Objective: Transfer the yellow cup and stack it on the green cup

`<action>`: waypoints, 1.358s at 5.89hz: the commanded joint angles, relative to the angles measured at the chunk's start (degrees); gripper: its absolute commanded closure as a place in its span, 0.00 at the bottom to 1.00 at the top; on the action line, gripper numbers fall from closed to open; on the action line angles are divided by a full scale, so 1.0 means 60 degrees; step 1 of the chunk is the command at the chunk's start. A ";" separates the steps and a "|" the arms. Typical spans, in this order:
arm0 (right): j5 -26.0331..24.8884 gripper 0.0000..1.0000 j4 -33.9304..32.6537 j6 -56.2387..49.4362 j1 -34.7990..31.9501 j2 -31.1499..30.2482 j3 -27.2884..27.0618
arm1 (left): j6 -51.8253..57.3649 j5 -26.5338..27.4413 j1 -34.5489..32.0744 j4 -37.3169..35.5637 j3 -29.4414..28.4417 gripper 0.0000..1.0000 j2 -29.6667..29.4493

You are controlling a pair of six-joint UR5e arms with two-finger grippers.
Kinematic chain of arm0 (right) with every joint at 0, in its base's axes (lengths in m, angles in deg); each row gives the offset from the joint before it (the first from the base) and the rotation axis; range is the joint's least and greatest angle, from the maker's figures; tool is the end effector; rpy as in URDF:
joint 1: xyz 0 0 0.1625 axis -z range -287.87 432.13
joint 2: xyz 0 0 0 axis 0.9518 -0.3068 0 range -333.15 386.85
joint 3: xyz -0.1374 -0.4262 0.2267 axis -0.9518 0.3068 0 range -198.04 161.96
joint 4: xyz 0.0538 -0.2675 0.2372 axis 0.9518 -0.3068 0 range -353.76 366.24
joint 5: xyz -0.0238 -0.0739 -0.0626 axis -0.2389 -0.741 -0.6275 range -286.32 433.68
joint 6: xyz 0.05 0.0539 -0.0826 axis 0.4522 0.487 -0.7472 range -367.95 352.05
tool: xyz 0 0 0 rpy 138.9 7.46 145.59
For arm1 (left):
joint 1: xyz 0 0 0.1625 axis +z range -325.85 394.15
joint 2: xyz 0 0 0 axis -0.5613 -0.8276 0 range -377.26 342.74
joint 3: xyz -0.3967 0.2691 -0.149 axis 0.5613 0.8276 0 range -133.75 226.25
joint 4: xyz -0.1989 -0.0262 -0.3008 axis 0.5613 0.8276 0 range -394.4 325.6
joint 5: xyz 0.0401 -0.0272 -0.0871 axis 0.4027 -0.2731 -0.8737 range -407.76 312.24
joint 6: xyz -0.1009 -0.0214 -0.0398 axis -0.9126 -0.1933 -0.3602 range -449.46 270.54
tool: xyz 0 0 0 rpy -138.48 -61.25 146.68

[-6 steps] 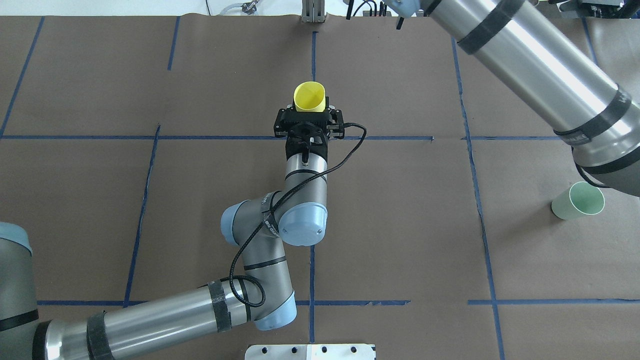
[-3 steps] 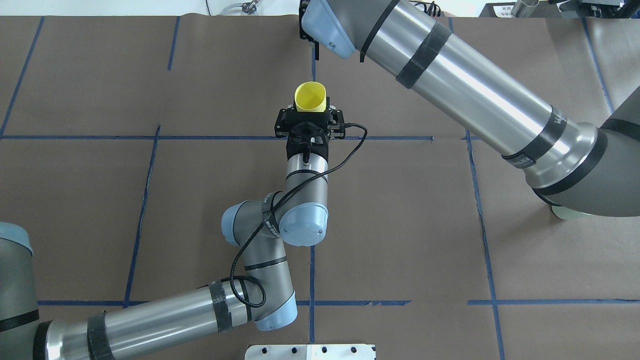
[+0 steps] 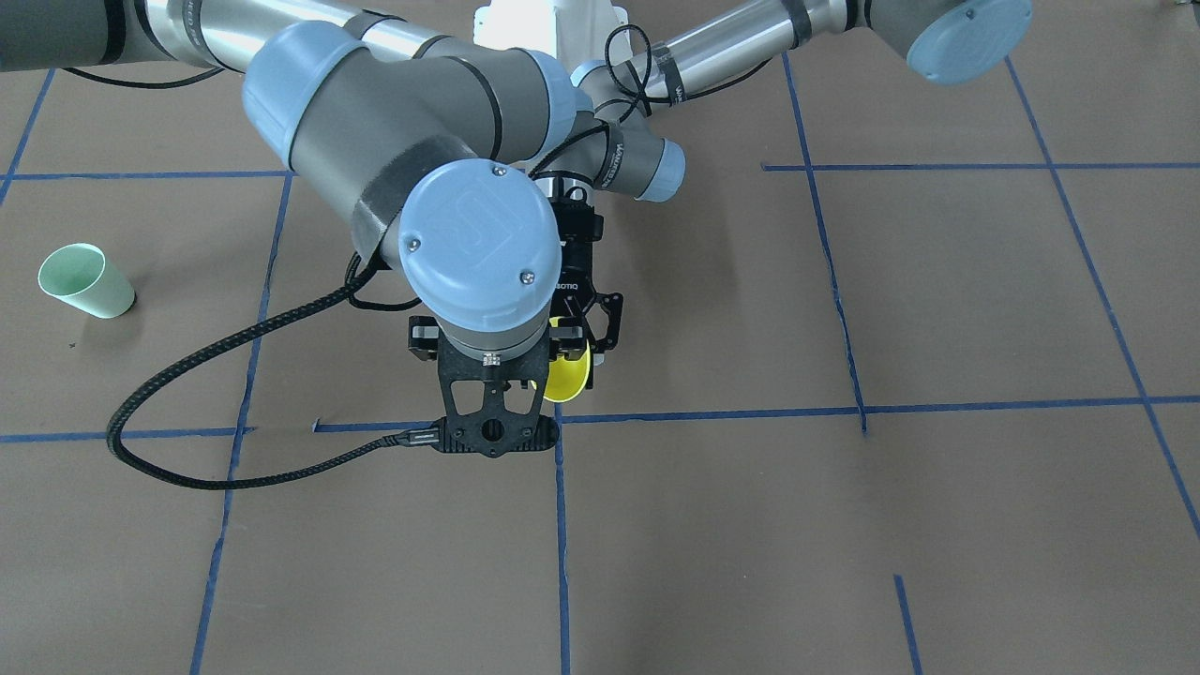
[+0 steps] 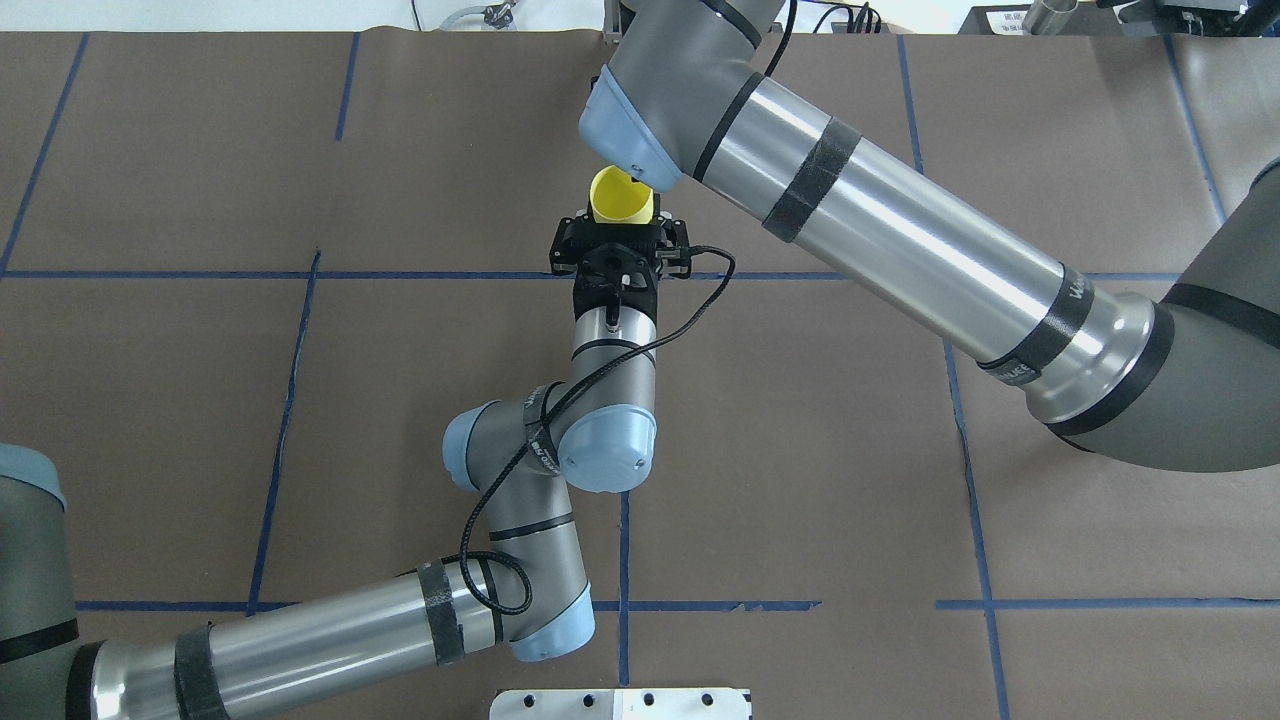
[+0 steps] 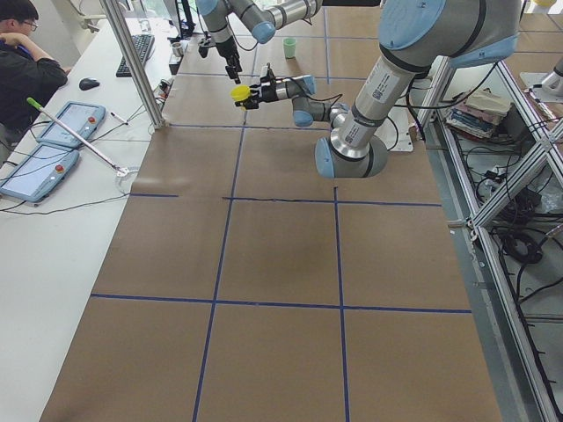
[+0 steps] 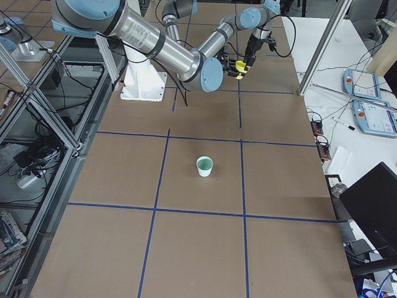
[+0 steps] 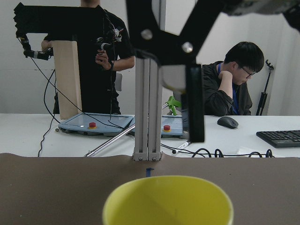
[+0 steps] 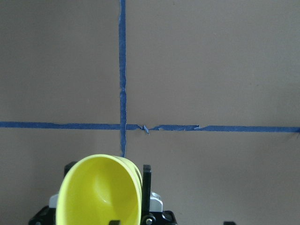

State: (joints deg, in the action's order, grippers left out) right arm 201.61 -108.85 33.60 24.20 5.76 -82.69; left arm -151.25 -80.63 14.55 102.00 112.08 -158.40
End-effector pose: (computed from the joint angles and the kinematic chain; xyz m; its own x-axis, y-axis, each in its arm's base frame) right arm -0.5103 -0.6629 0.1627 0.7621 -0.0367 0.6464 0.1738 0.9733 -0.1497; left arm 0.6556 -0.4734 0.2468 0.6821 0.0296 -0.7307 0.7010 0.2581 0.6648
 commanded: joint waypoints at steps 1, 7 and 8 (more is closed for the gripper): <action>0.0020 0.24 0.0079 -0.0084 0.0108 -0.0002 0.0008 | 0.0000 -0.0029 0.0000 0.0001 0.0000 0.78 0.0011; 0.0065 0.52 0.1249 0.0091 0.0196 -0.0075 0.0623 | 0.0015 -0.0058 0.0000 0.0001 0.0015 0.78 0.0011; 0.0079 0.54 0.1266 0.0091 0.0196 -0.0060 0.0623 | 0.0015 -0.0058 0.0000 0.0001 0.0015 0.78 0.0011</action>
State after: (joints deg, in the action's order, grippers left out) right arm 202.01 -101.57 34.11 25.32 5.33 -79.10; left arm -151.17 -80.98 14.55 102.00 112.17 -158.33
